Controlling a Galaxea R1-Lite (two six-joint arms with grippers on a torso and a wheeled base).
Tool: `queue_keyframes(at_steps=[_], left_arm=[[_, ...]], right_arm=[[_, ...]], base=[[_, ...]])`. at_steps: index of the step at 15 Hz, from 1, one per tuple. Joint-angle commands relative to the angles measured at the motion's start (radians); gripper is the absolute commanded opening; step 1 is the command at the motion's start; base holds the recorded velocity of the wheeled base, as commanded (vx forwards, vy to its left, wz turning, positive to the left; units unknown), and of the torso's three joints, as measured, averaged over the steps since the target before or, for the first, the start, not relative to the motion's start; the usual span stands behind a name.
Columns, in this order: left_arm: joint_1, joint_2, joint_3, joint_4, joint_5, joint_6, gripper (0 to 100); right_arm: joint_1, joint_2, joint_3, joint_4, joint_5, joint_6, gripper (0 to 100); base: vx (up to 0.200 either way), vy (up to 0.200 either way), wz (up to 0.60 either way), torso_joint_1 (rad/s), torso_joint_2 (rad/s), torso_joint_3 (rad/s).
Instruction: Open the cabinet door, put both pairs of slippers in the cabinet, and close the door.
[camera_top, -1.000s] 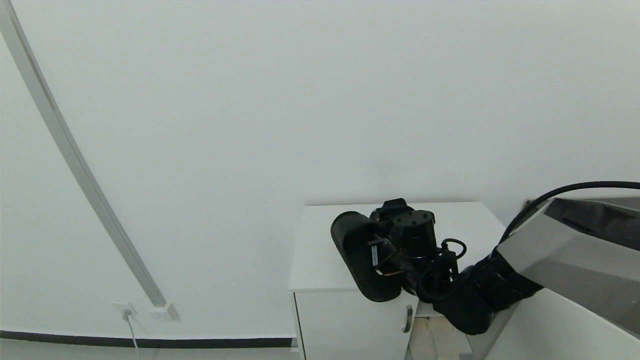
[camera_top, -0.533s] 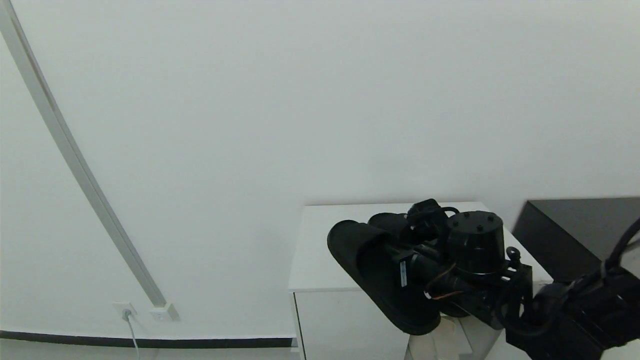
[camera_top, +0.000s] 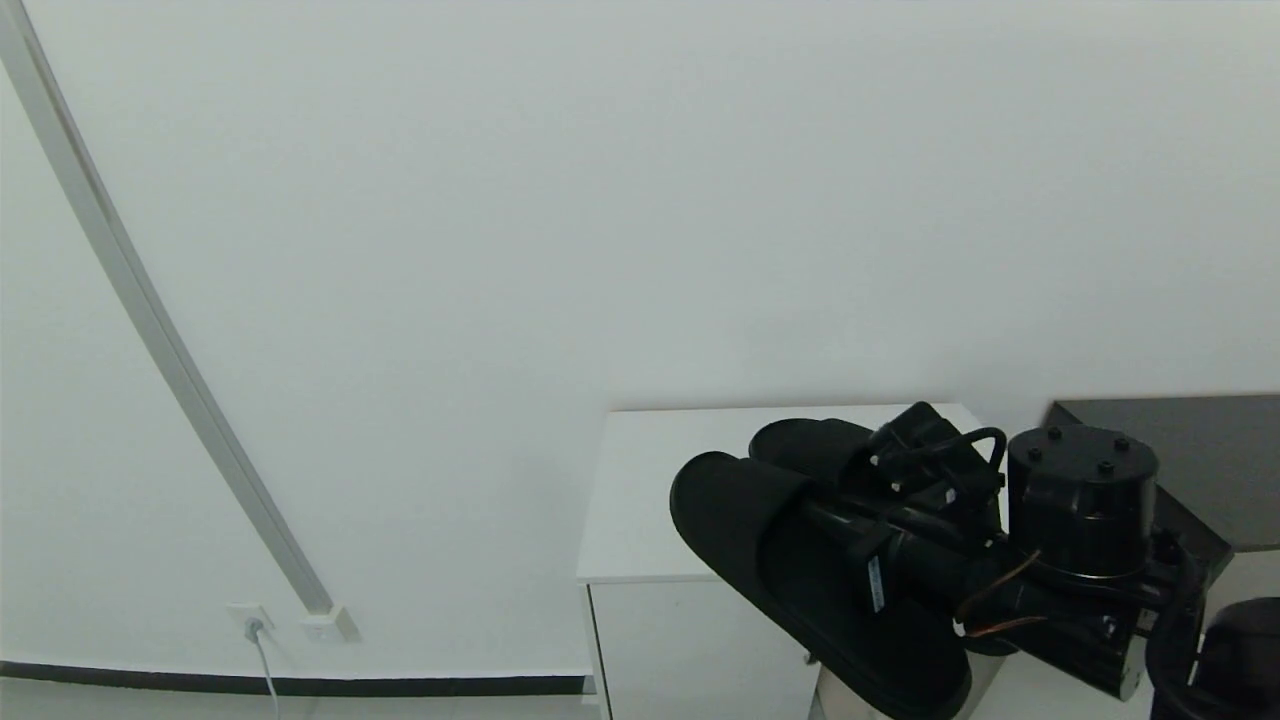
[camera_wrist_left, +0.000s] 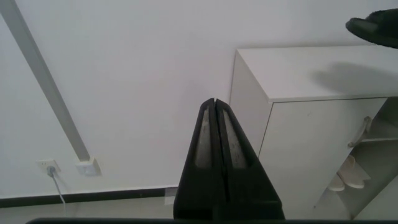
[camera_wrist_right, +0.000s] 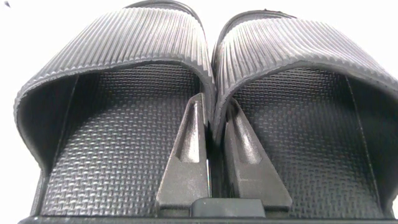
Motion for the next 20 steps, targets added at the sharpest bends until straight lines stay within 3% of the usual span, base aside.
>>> queue_keyframes(at_steps=[1,6,17,20], left_arm=[[-0.001,0.0,0.0,0.0,0.001,-0.001,0],[0.001,0.0,0.0,0.0,0.001,-0.001,0],[0.001,0.0,0.0,0.0,0.003,-0.003,0],[-0.001,0.0,0.0,0.0,0.003,-0.003,0]], right_arm=[[-0.01,-0.039,0.033,-0.004,0.02,-0.014,0],[-0.01,-0.05,0.031,0.0,0.022,-0.013,0],[-0.002,-0.03,0.031,0.003,0.023,0.013,0],[-0.002,-0.016,0.031,0.003,0.022,0.012,0]], base=[[0.0,0.0,0.0,0.0,0.0,0.0],[0.0,0.0,0.0,0.0,0.0,0.0],[-0.2,0.0,0.0,0.002,0.0,0.005],[0.0,0.0,0.0,0.0,0.0,0.0]])
